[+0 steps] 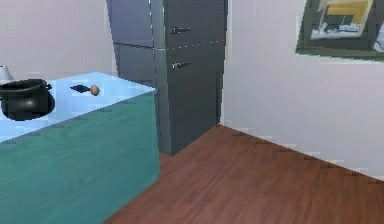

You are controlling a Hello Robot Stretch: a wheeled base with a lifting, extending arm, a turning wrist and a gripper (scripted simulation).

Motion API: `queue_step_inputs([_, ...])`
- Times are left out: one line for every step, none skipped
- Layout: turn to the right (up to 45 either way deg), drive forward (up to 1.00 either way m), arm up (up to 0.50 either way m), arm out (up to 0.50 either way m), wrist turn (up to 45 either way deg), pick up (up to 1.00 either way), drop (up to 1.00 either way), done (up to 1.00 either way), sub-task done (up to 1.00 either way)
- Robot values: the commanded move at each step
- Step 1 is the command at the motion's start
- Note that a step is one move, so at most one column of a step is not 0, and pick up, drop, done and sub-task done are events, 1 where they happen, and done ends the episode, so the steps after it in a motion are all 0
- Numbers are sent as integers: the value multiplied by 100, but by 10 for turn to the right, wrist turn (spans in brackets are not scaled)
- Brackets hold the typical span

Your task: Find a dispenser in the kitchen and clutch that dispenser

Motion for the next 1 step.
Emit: queue_step_inputs([0, 0, 0, 0, 0, 0, 0, 100, 0])
